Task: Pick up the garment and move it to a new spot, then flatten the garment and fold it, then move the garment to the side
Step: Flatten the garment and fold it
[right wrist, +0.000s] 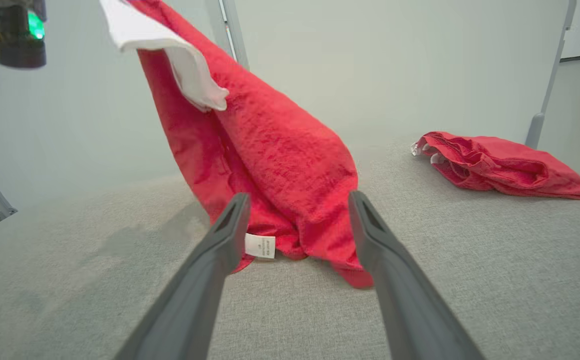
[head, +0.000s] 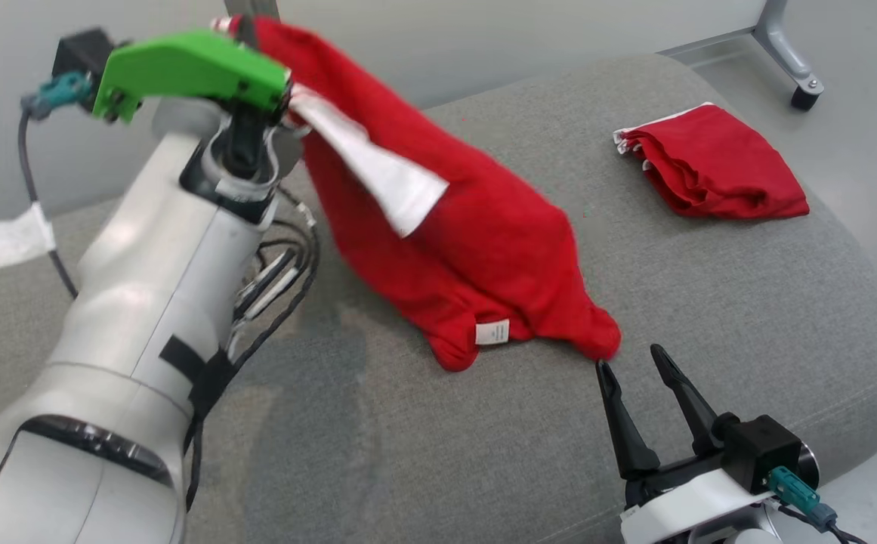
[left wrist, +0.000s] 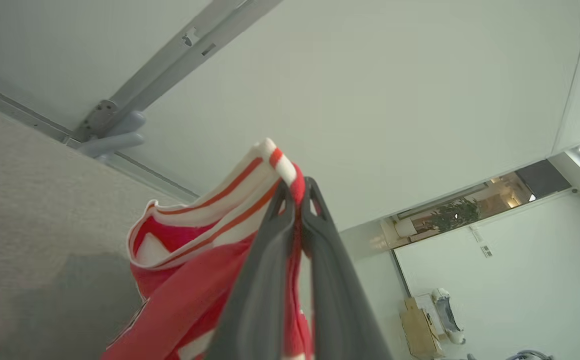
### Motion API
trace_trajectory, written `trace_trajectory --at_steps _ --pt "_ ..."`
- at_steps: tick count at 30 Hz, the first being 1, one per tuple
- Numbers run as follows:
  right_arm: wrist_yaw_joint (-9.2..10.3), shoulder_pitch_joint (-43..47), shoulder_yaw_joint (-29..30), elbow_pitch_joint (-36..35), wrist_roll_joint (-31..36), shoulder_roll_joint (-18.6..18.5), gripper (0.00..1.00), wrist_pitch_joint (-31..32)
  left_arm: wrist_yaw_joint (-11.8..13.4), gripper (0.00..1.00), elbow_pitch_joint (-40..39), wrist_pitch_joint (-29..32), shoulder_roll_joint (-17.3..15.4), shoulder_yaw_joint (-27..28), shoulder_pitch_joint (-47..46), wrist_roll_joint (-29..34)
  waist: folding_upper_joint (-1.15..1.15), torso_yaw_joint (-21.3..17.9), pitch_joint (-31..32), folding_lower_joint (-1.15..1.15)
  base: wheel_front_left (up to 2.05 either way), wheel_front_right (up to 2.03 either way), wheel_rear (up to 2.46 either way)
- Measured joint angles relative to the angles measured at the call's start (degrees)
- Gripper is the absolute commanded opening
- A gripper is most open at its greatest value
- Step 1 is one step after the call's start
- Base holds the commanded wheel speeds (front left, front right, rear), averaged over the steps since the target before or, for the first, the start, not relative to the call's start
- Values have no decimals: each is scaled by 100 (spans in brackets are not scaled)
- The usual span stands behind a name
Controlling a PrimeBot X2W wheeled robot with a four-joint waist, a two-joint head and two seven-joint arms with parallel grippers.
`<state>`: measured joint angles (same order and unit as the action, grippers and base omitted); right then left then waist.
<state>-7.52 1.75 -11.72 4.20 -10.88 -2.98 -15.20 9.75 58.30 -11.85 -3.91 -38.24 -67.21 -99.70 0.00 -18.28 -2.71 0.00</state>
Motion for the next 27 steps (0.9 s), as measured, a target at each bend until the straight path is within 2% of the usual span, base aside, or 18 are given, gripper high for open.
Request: trace_trajectory --at_steps 7,11,17,18,19,20,23,27 --pt "0 -22 7 -1 -33 3 100 0 -775 0 850 -286 -624 361 529 31 0 156 -223 0 0 0 0" --pt "0 -84 1 3 -53 5 100 0 -1014 0 1136 -293 -828 437 684 115 0 274 -318 0 0 0 0" --pt "0 -210 -18 14 -57 5 100 0 -1240 0 1293 -298 -1149 444 703 356 0 423 -455 0 0 0 0" --pt "0 -229 -29 33 -68 5 100 0 -1281 14 1313 -311 -1202 430 703 401 0 454 -480 0 0 0 0" --pt "0 -246 -51 64 -89 5 100 0 -1307 45 1332 -311 -1246 380 707 482 0 485 -505 0 0 0 0" --pt "0 -265 -74 93 -127 5 100 0 -1337 100 1344 -311 -1262 337 717 566 0 516 -528 0 0 0 0" --pt "0 -387 -156 201 -226 7 100 0 -1466 100 1336 -311 -1338 97 728 951 0 606 -586 0 0 0 0" --pt "0 -605 -209 390 -350 2 100 0 -1588 100 1134 -311 -1644 -132 709 1887 0 732 -646 0 0 0 0"
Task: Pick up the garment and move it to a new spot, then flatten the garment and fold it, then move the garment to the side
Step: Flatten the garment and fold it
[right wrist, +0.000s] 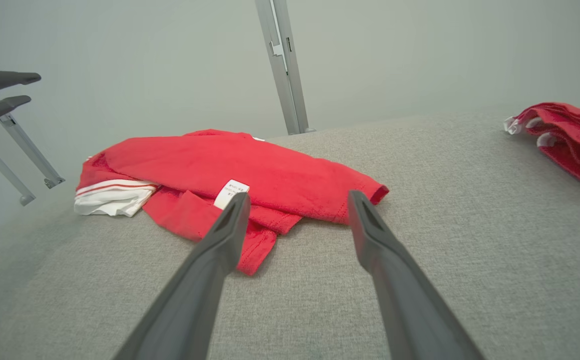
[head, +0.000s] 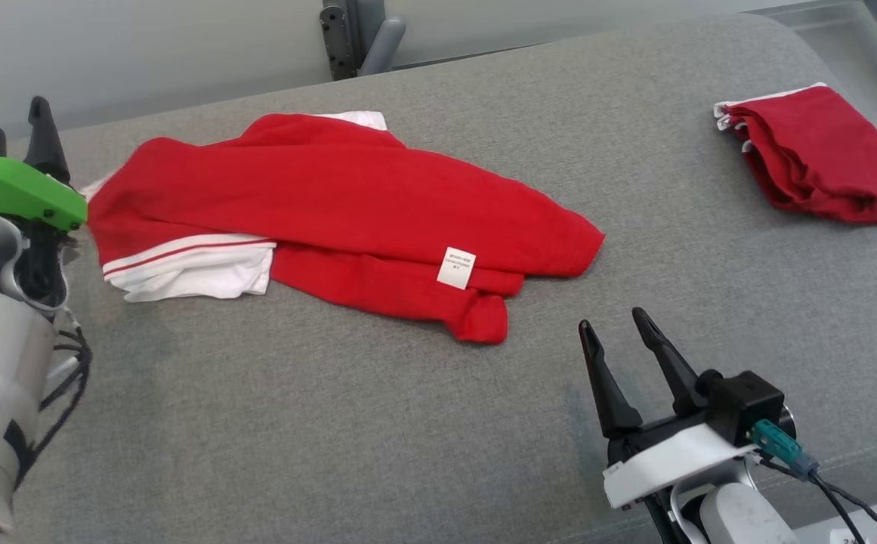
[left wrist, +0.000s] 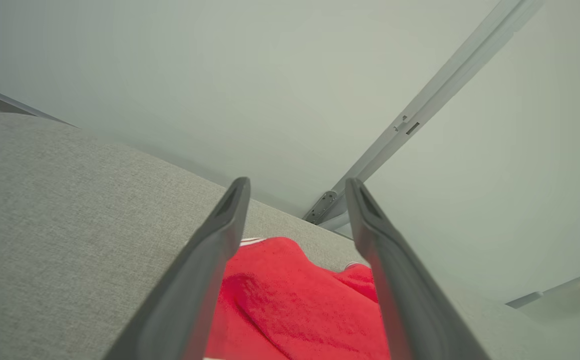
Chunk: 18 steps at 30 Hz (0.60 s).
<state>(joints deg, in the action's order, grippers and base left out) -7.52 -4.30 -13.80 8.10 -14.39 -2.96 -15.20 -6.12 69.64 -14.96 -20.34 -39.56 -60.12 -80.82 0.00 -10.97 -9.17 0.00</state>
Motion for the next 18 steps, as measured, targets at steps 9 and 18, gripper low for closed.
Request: trace_trajectory --at_steps 9,18 --pt "0 -605 283 864 -19 -103 100 0 712 100 -2688 -5 -200 1513 1560 3060 0 435 -43 0 0 0 0" --pt "2 -1245 773 2336 -1433 -96 100 0 753 100 -4966 -7 879 2797 4058 4888 0 1088 -8 0 0 0 0"
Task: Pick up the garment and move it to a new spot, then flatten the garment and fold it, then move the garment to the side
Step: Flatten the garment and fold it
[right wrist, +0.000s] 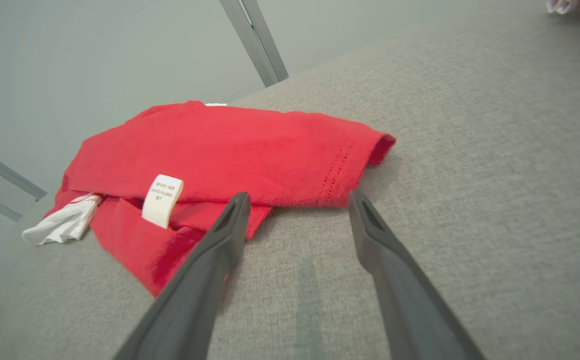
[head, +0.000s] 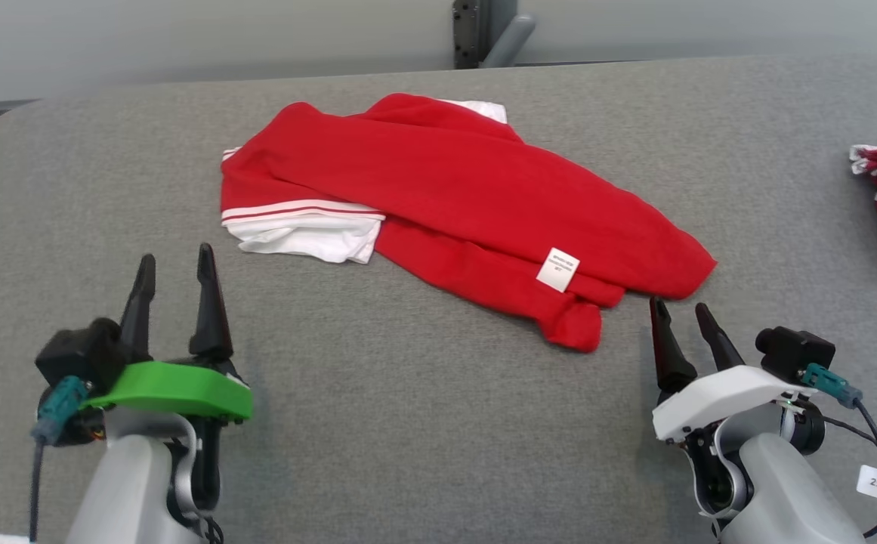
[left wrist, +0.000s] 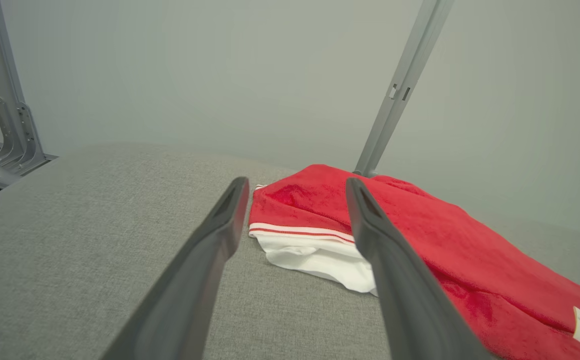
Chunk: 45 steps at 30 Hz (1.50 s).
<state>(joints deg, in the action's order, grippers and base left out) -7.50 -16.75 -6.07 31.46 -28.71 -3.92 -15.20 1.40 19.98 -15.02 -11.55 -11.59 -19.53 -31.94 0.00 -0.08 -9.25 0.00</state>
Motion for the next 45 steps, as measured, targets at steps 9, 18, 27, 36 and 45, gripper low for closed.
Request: trace_trajectory --at_steps 9,18,27,36,45 --pt "0 -423 -258 850 -1066 -310 100 -1 -347 100 -578 0 750 332 998 726 0 736 -23 0 0 0 0" --pt "2 -824 -200 1349 -1986 -571 100 0 -378 100 -754 0 860 -118 1196 642 0 1365 -142 0 0 0 0" --pt "2 -993 51 1059 -2390 -888 0 0 -246 100 -751 0 865 -432 1251 603 0 1550 -258 0 0 0 0" --pt "2 -1048 433 523 -1963 -1644 0 5 -248 100 -706 0 867 -415 1254 587 0 1498 -158 0 0 0 0" --pt "1 -2292 690 1020 -1234 -1940 100 5 -272 100 -711 0 867 -523 1227 586 0 1559 -354 0 0 0 0"
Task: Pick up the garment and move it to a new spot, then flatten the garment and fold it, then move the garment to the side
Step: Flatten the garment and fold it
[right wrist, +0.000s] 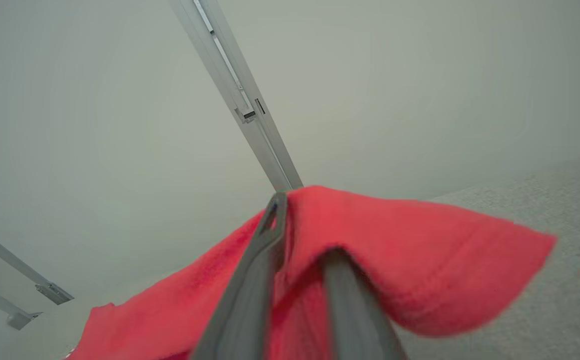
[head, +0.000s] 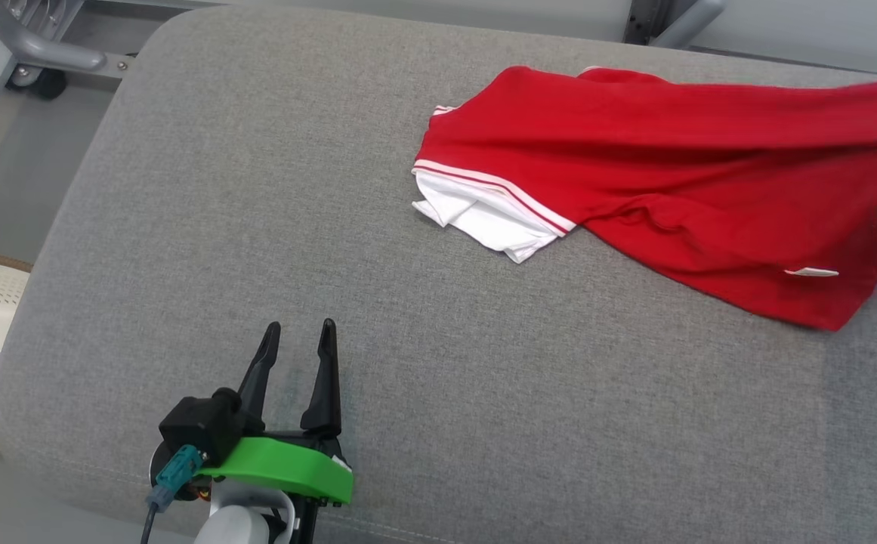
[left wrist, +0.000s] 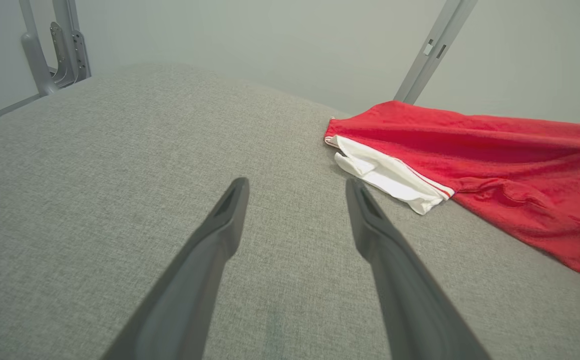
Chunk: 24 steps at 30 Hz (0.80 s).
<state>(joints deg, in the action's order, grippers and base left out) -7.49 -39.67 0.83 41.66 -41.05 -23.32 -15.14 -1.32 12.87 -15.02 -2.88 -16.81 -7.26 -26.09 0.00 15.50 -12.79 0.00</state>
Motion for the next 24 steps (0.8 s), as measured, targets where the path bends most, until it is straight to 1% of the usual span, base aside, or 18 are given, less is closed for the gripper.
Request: trace_trajectory --at_steps 3,6,9,12,13,14,18,21,24 --pt "0 -178 344 277 413 238 100 -1 16 100 23 0 0 -9 -27 0 0 -51 -62 0 0 0 0" --pt "0 -1 375 219 749 493 100 0 57 100 31 0 1 11 -47 -5 0 -146 -72 0 0 0 0" --pt "1 469 455 -193 944 683 100 0 83 100 18 0 1 57 -47 -16 0 -280 -62 0 0 0 0" --pt "0 1102 367 -847 1148 898 100 0 96 100 -10 0 2 124 -37 -7 0 -451 -37 0 0 0 0" --pt "0 1315 344 -1071 1180 976 100 0 102 100 -23 0 2 138 -33 9 0 -512 -26 0 0 0 0" --pt "0 1315 344 -1071 1180 976 100 0 102 100 -23 0 2 138 -33 9 0 -512 -26 0 0 0 0" --pt "1 2155 307 -1775 1191 1268 100 -1 98 100 -68 0 4 174 1 156 0 -774 34 0 0 0 0" --pt "1 2703 74 -2057 1246 1381 100 0 98 100 -157 0 4 233 48 213 0 -973 92 0 0 0 0" --pt "0 3003 -133 -2127 1240 1436 100 0 98 100 -194 0 5 261 119 344 0 -1176 151 0 0 0 0"
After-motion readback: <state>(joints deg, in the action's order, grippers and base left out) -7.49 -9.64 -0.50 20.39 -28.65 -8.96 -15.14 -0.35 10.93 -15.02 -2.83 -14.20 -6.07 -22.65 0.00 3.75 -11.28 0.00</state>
